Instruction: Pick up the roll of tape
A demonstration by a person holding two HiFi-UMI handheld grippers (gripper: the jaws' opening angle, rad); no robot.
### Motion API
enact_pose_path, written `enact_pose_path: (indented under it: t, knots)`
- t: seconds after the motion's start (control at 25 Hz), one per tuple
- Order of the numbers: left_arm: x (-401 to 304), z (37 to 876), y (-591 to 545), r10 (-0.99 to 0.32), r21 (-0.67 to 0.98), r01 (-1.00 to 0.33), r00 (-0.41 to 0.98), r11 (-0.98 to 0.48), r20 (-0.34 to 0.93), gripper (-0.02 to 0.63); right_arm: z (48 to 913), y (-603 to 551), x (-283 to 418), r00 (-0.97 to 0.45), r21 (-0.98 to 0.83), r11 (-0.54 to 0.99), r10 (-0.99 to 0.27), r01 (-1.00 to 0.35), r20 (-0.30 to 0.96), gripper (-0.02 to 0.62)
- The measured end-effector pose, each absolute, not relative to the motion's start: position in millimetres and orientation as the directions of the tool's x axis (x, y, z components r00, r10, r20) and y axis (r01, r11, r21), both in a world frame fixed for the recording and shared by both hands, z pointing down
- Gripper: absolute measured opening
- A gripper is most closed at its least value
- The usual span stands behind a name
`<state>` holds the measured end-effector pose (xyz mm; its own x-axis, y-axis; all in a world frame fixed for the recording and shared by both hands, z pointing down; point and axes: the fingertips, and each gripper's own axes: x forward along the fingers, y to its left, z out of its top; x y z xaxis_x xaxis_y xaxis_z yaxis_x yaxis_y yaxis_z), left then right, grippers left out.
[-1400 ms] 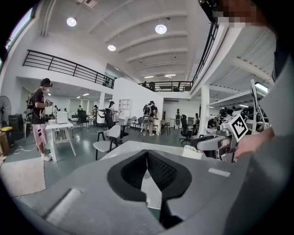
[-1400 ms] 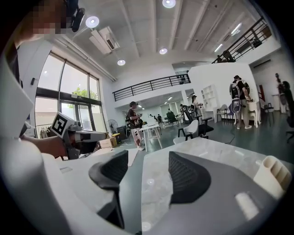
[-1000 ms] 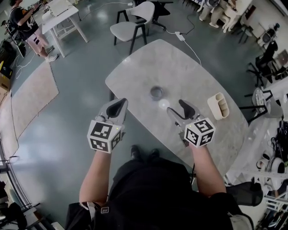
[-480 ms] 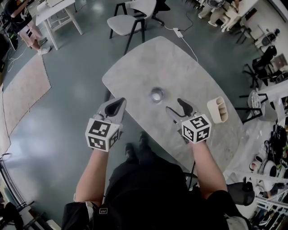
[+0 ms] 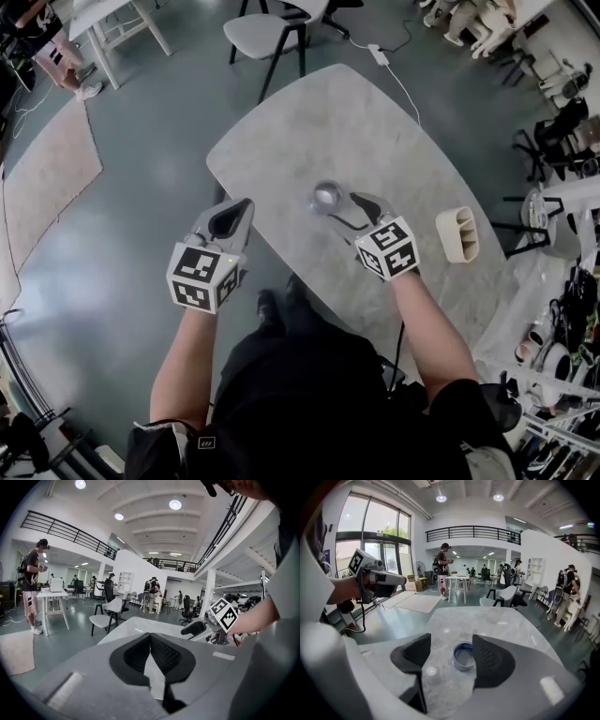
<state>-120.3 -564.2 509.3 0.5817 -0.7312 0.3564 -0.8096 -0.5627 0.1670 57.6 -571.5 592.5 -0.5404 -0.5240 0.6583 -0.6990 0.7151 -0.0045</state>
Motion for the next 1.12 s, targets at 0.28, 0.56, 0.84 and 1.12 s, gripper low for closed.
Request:
enact_pose_path:
  t: [0.28,0.56,0.84,1.12]
  knots:
    - [-116.9,525.9,-570.5,-0.727,0.172,-0.818,0.569,-0.549,0.383,0.011,648.7,-583.6,51.6,-0.511,0.011,0.788,-0.409,-0.615,0.756,0.268]
    - [-127.1,548.5,-568.5,-0.726,0.192,-0.833,0.549,-0.519,0.416,0.011,695.7,-591.4,41.7,-0.47,0.001,0.833,-0.313,-0.553,0.825,0.268]
    - [-146.0,564.8,-566.4,-0.727,0.202,-0.842,0.535,-0.5,0.431,0.011,740.2,-589.6,23.1,-0.412,-0.047,0.864,-0.19,-0.501,0.891,0.268]
    - [-159.6,571.1,-558.2,-0.74,0.21,-0.858,0.511,-0.468,0.437,0.011,763.0,-590.0,19.6,-0.346,-0.082,0.875,-0.102,-0.476,0.933,0.268]
